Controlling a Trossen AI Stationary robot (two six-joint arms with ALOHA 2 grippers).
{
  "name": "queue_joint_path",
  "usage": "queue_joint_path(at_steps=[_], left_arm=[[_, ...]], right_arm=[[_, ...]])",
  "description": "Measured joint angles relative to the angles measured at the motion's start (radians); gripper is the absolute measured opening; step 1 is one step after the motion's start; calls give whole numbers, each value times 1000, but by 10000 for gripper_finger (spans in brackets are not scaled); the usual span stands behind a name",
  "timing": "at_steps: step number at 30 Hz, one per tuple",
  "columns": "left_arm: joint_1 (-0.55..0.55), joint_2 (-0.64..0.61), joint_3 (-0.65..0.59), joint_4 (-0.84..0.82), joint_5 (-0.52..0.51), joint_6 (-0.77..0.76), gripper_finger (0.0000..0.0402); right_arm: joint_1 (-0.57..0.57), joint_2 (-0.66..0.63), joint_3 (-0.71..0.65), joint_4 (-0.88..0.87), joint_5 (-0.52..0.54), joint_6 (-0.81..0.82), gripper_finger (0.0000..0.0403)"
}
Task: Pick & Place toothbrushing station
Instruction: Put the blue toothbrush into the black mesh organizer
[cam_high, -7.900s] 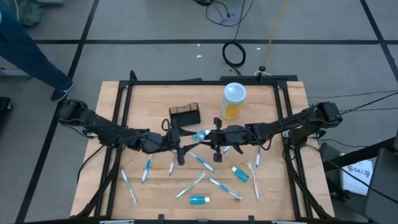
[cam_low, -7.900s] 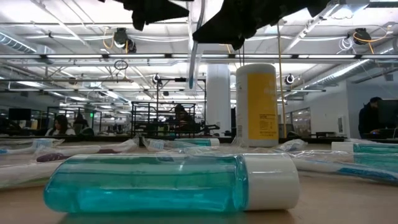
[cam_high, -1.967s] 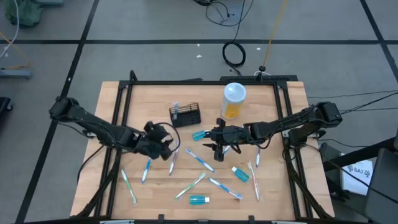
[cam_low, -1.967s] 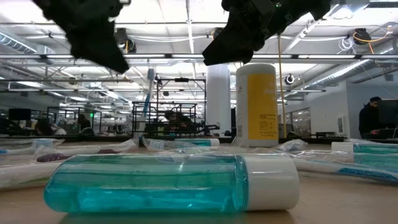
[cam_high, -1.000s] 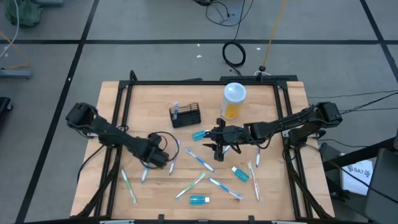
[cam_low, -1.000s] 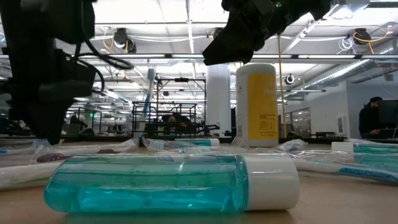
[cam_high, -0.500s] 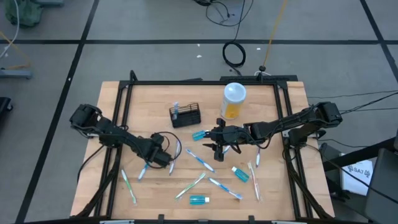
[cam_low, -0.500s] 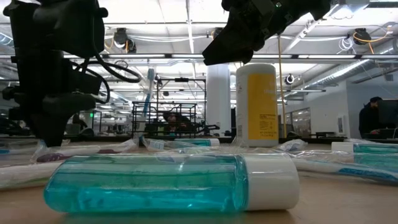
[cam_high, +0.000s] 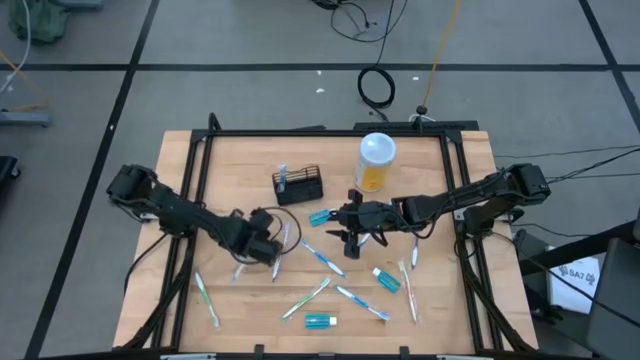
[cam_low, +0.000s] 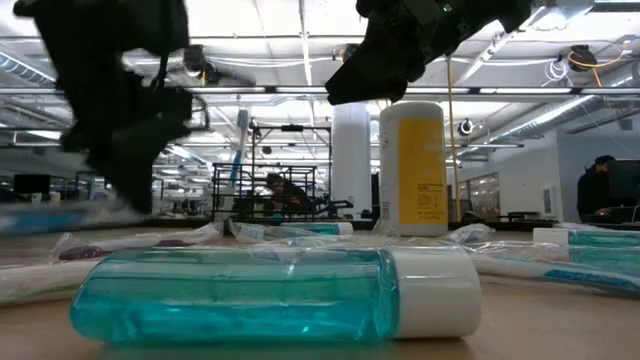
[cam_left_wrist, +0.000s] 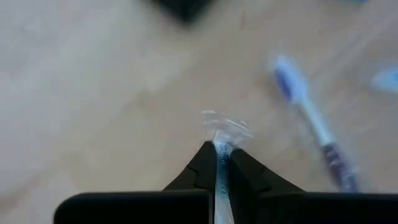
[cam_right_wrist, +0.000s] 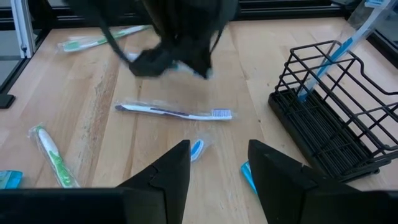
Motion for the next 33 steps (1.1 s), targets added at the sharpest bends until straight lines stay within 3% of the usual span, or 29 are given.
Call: queue_joint_path(at_steps=[4,8,15,19,23,33], left_arm=[[4,-56,74,13,-96,119,13],[3,-129,142,19,-258,223,10],[-17,-211,188,213,-713,427,23],[-16,-214,188,370,-896,595,28],[5,-196,175,440,-1075,628,29],[85,-100,51,436,-1101,344,7]], right_arm=[[-3,0,0,0,0,0,155],[-3,0,0,0,0,0,155],[-3,0,0,0,0,0,155],[-3,0,0,0,0,0,155],[-4,0,0,0,0,0,155],[-4,0,0,0,0,-29,155]])
